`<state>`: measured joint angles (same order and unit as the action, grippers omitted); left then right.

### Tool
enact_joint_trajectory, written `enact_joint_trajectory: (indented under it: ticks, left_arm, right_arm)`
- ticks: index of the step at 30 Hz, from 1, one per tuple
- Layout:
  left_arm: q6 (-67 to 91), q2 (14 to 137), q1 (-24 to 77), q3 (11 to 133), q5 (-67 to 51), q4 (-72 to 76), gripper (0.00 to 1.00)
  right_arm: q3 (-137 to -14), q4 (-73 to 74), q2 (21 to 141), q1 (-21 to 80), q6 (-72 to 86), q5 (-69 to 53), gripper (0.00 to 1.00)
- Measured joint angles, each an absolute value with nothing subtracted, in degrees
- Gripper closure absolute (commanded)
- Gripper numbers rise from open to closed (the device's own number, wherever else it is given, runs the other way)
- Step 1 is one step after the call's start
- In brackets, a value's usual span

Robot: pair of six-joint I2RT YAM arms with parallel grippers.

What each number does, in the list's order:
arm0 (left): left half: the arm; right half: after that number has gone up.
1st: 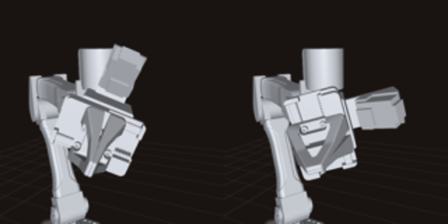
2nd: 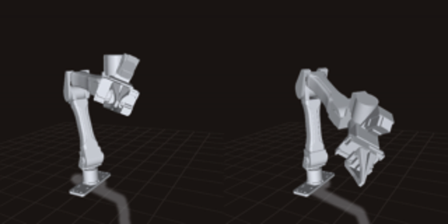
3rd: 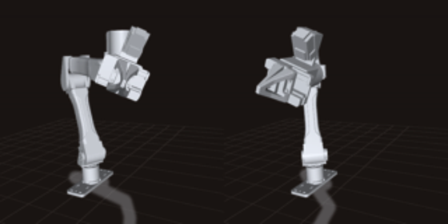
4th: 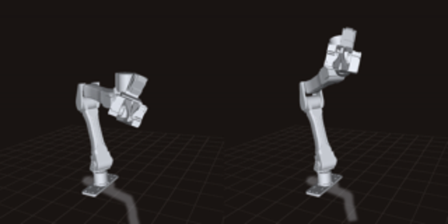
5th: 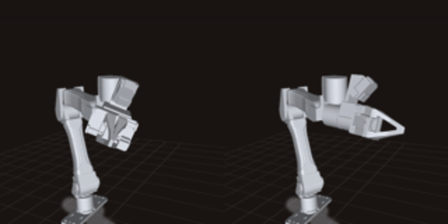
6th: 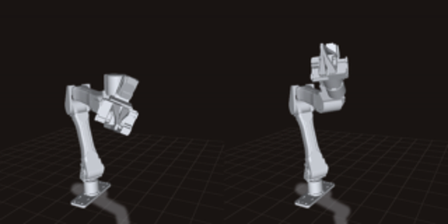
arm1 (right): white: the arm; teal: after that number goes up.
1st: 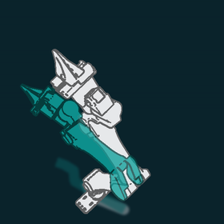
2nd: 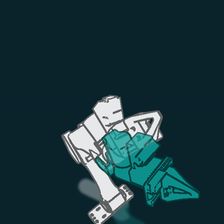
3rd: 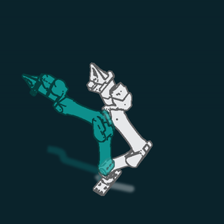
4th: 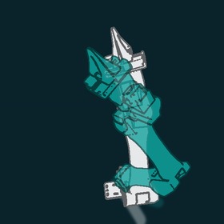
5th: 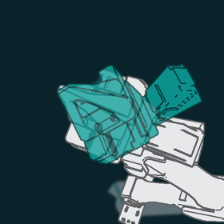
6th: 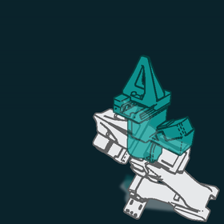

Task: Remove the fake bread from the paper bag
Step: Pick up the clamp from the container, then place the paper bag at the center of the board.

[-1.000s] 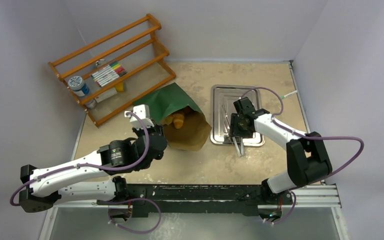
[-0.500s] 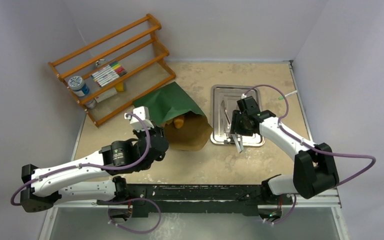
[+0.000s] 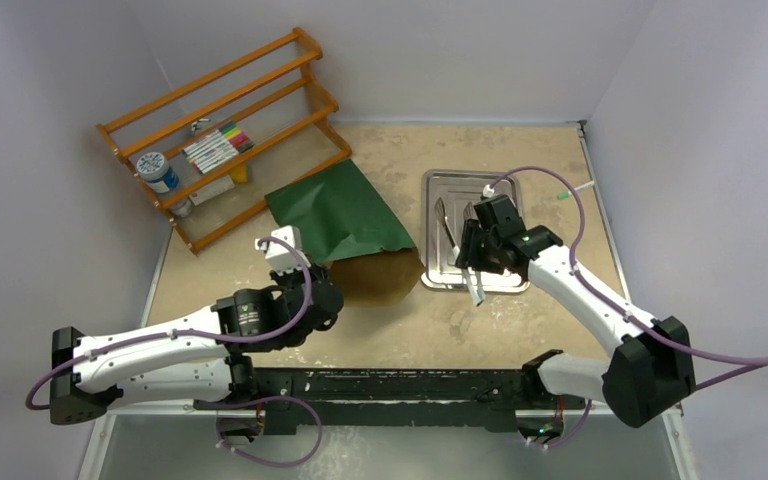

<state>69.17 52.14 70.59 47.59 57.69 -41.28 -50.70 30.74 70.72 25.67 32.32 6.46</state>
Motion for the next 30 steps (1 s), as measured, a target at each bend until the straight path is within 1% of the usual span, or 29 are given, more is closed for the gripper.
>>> enact_joint_trajectory:
  ticks: [5, 11, 12, 14, 15, 23, 26, 30]
  left_arm:
    - [71.5, 51.3, 70.6, 45.5, 57.1, -41.4, 1.0]
    - [72.0, 52.1, 70.6, 46.0, 56.8, -41.6, 1.0]
    - [72.0, 52.5, 70.6, 46.4, 56.5, -41.7, 0.95]
    - [72.5, 52.8, 70.6, 46.8, 55.9, -41.6, 0.79]
    - [72.8, 52.8, 70.6, 46.8, 55.4, -41.6, 0.76]
    - [75.7, 53.1, 71.7, 47.2, 51.3, -42.0, 0.67]
    - [75.9, 54.3, 72.6, 49.3, 50.9, -42.8, 0.57]
    - [75.5, 57.0, 74.1, 55.5, 50.5, -43.2, 0.45]
  right_arm:
    - [-52.5, 33.1, 68.4, 27.6, 33.5, 7.1, 0.6]
    - [-55.5, 34.5, 68.1, 28.1, 34.1, 8.3, 0.6]
    - [-55.9, 34.4, 68.1, 28.1, 34.1, 8.5, 0.59]
    - [-56.3, 34.5, 68.1, 28.1, 34.1, 8.8, 0.59]
    - [-56.4, 34.4, 68.1, 28.1, 34.1, 9.1, 0.59]
    - [-56.7, 34.5, 68.2, 28.1, 34.1, 9.8, 0.59]
    - [-56.7, 34.5, 68.2, 28.1, 34.3, 9.8, 0.59]
    - [-56.7, 34.5, 68.2, 28.1, 34.3, 9.5, 0.58]
